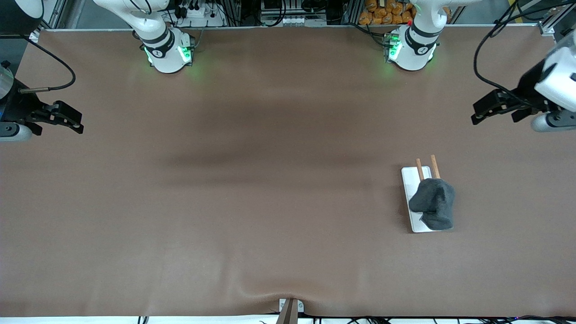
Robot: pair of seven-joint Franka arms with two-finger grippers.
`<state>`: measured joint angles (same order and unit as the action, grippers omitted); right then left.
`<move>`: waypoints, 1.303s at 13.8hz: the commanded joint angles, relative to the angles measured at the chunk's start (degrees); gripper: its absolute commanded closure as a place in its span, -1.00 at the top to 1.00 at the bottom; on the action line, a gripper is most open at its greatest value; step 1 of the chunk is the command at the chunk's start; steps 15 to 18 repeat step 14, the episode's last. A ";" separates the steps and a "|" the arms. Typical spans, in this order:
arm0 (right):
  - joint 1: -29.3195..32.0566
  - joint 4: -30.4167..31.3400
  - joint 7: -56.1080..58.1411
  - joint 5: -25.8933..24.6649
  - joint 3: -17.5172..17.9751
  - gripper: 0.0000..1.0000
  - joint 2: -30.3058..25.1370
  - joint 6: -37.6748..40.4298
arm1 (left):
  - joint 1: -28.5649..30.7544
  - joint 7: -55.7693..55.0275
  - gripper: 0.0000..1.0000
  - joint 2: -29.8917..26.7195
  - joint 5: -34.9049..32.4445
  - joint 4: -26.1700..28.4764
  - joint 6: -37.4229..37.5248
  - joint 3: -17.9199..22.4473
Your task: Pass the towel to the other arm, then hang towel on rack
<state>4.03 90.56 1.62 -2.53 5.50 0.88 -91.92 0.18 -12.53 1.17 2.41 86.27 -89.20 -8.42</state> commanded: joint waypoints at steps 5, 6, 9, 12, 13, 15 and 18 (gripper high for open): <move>1.24 -1.62 0.66 -0.90 0.74 1.00 0.88 0.95 | -0.26 -0.04 1.00 -7.23 -4.69 10.05 -3.79 0.25; 1.24 -1.62 0.66 -0.82 0.74 1.00 0.88 0.95 | 0.00 0.39 1.00 -7.67 -5.14 10.40 -3.53 0.42; 1.24 -1.62 0.66 -0.81 0.74 1.00 0.88 0.95 | -0.44 0.57 1.00 -7.32 -5.05 9.27 -1.42 3.05; 1.24 -1.62 0.66 -0.82 0.74 1.00 0.88 0.95 | -0.79 -0.13 1.00 -6.88 -5.14 6.98 -1.33 2.97; 1.16 -1.62 0.66 -0.81 0.74 1.00 0.88 0.95 | -0.79 -0.22 1.00 -6.97 -5.14 6.98 -1.24 2.97; 1.24 -1.62 0.66 -0.81 0.74 1.00 0.88 1.21 | -0.79 -0.22 1.00 -6.97 -5.14 6.98 -0.46 2.97; 1.24 -1.62 0.66 -0.81 0.74 1.00 0.88 1.21 | -0.79 -0.22 1.00 -6.97 -5.14 6.98 -0.46 2.97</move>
